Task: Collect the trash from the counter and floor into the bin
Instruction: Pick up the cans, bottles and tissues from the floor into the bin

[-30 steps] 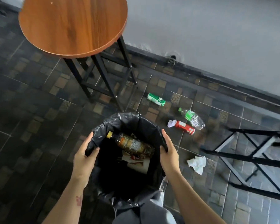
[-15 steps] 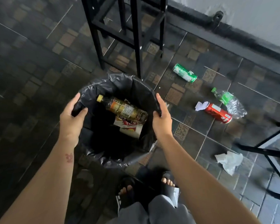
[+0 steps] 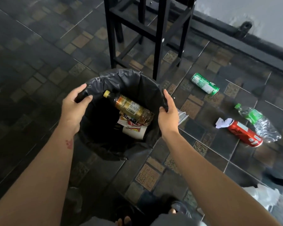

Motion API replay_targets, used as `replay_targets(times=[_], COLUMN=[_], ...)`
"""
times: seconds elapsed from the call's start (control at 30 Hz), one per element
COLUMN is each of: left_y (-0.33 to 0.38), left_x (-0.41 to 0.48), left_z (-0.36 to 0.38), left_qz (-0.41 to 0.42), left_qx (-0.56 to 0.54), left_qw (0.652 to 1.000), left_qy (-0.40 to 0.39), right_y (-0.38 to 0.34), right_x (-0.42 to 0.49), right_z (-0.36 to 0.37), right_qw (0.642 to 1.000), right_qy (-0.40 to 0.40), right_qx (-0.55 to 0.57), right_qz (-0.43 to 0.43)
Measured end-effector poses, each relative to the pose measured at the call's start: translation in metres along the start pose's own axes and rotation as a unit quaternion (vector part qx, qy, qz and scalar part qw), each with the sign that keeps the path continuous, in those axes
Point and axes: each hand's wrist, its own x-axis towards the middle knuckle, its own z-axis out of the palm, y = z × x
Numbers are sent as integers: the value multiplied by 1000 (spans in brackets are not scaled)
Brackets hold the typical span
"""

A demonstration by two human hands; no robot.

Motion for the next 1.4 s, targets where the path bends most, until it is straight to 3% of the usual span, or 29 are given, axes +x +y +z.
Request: replay_targets(times=[0.3, 0.4, 0.5, 0.6, 0.7, 0.93, 1.07, 1.17, 1.27, 1.4], left_y=[-16, -13, -10, -15, -22, -16, -8, 2, 21, 54], left_x=[-2, 1, 2, 0, 2, 16, 16, 11, 4, -22], left_z=[21, 16, 13, 15, 17, 21, 26, 31, 47, 88], left_qz=[42, 58, 68, 82, 112, 126, 121, 119, 128, 202], left_qx=[55, 107, 171, 215, 236, 255, 281, 352, 412, 432], left_qw=[998, 993, 982, 972, 964, 958, 952, 928, 902, 879], left_qy=[10, -9, -26, -50, -44, -34, -29, -11, 14, 5], right_y=[22, 34, 52, 79, 97, 108, 116, 116, 118, 128], right_x=[8, 19, 40, 72, 100, 165, 187, 186, 178, 163], right_z=[-21, -33, -50, -67, -81, -97, -95, -91, -88, -94], right_qw=[998, 996, 989, 922, 843, 764, 726, 685, 671, 712], right_qy=[3, 52, 109, 52, 10, 31, 90, 120, 122, 119], right_qx=[64, 75, -101, -383, -538, -644, -681, -717, -731, -692], right_qz=[-27, -12, -14, -27, -13, -13, -22, -44, -41, -8])
